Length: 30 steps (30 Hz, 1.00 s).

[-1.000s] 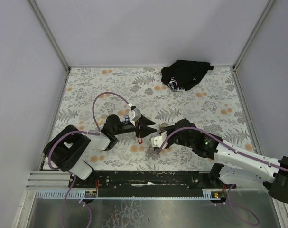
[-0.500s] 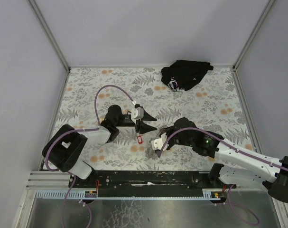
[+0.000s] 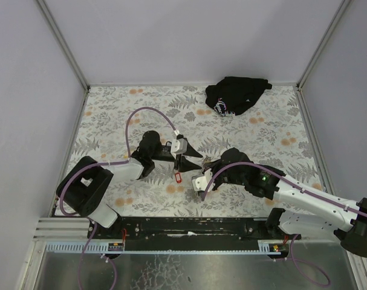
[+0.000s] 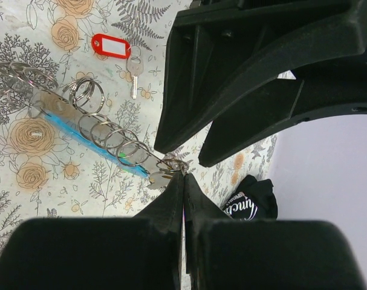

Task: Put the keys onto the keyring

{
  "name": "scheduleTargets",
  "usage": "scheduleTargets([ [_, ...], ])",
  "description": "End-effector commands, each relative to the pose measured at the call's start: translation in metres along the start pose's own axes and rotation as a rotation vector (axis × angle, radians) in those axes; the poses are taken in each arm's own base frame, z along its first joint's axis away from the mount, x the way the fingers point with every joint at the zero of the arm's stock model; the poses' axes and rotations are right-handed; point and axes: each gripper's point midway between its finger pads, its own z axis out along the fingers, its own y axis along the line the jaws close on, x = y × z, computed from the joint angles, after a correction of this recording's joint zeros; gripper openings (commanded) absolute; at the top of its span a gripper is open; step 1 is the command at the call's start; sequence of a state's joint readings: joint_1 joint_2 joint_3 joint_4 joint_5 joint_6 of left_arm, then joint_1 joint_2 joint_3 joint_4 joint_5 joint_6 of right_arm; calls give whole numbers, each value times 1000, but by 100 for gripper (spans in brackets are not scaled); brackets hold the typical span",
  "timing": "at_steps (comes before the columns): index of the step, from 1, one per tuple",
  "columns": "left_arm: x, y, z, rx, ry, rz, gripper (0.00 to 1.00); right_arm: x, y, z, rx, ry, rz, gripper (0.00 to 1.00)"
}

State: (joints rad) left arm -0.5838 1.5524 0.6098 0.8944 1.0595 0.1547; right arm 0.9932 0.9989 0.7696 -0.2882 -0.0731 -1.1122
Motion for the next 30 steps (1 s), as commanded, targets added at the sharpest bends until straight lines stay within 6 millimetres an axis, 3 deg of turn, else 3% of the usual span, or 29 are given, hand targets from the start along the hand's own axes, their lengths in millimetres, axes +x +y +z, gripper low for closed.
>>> scheduleTargets([
  [1,-6,1,8,38,-7,32,47,-21,-29,-8,70,-58,-35,0],
  [5,-6,-1,13,54,-3,28,47,-20,-29,-7,68,-57,-35,0],
  [10,-3,-4,15,68,10,18,36,-20,-30,-7,70,-56,-35,0],
  [18,-2,-3,14,54,21,3,0,-13,-26,-10,68,-23,-16,0],
  [26,-1,12,10,-84,30,-82,0,-1,-10,-16,73,10,54,0],
  [30,-12,21,7,-181,-38,-148,0,3,2,-13,63,16,85,0],
])
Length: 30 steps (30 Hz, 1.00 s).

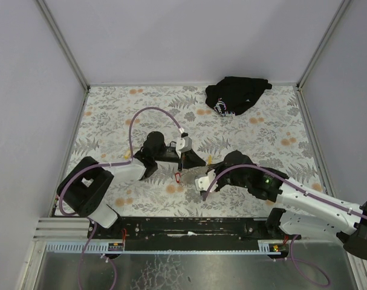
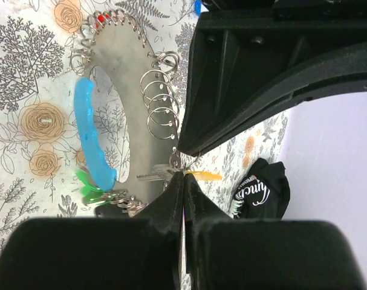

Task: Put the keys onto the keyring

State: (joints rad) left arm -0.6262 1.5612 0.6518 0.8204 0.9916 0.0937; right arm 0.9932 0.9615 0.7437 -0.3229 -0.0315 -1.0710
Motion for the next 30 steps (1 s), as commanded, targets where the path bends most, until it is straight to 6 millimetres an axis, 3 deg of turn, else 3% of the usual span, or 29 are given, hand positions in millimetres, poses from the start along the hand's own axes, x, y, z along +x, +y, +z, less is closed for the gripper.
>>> scheduleTargets([
  [1,-16,22,-7,-182,-89,-79,0,-8,-6,-5,61,-31,50,0],
  [6,-22,30,-13,-283,-169,-200,0,-6,4,1,63,-35,85,0],
  [18,-30,27,-22,-399,-360,-360,0,-13,14,25,121,-126,118,0],
  [24,-31,27,-29,-462,-435,-415,0,-15,11,33,161,-153,129,0],
  [30,-25,23,-32,-472,-438,-412,1,-15,-6,26,224,-140,108,0],
])
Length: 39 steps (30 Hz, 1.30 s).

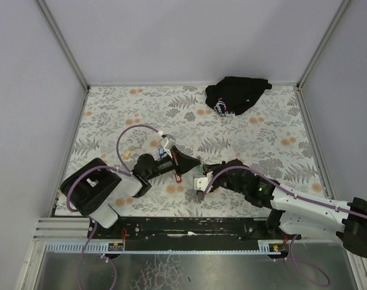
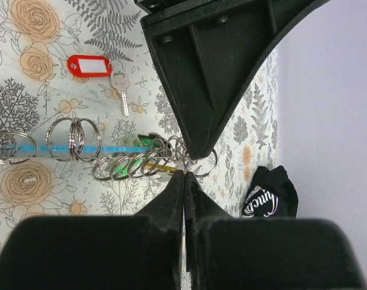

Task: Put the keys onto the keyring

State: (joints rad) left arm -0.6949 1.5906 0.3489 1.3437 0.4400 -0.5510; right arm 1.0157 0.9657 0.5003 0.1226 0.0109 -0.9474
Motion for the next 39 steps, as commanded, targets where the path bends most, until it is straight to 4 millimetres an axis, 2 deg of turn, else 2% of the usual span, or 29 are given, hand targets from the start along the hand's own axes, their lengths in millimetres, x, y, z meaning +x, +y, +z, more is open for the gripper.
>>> scheduleTargets([
  [1,-38,-7,1,12,-173,64,2,-19,-14,-4,38,-57,-9,0],
  [8,-27,-12,-4,65,-114,193,19,-27,-30,-9,-17,-18,-112,0],
  [19,-19,-17,-9,206,-15,379,38,-33,-38,-15,-80,6,-202,0],
  [23,-12,-21,-10,299,42,456,40,-35,-38,-17,-99,0,-215,0],
  [26,-5,-17,-4,325,97,476,41,-38,-39,-17,-105,-13,-222,0],
  [34,-15,-12,1,353,109,539,43,-42,-39,-19,-130,-20,-241,0],
  [39,-10,-10,-1,397,159,557,43,-44,-43,-20,-125,-22,-259,0],
])
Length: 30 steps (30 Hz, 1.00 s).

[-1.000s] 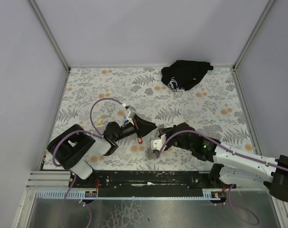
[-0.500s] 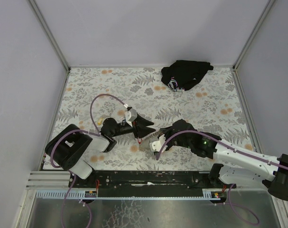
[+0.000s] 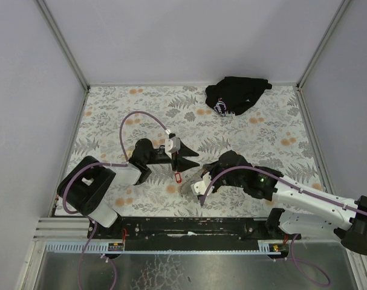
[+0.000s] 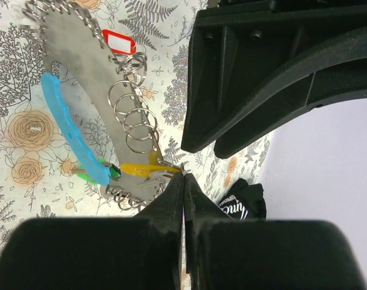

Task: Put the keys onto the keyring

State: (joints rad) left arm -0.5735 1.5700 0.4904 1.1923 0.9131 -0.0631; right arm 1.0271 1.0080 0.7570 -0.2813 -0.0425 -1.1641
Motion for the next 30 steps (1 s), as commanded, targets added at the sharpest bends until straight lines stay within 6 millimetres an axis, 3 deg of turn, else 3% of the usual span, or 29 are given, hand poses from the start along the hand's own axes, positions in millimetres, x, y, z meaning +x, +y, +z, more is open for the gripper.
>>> scheduleTargets([
  [1,2,-2,1,80,34,62,43,-17,-33,-10,75,-41,-48,0],
  [25,1,-15,10,201,58,44,44,-22,-36,-3,37,-47,-83,0],
  [30,1,-17,11,214,59,38,39,-21,-36,-2,34,-45,-83,0],
])
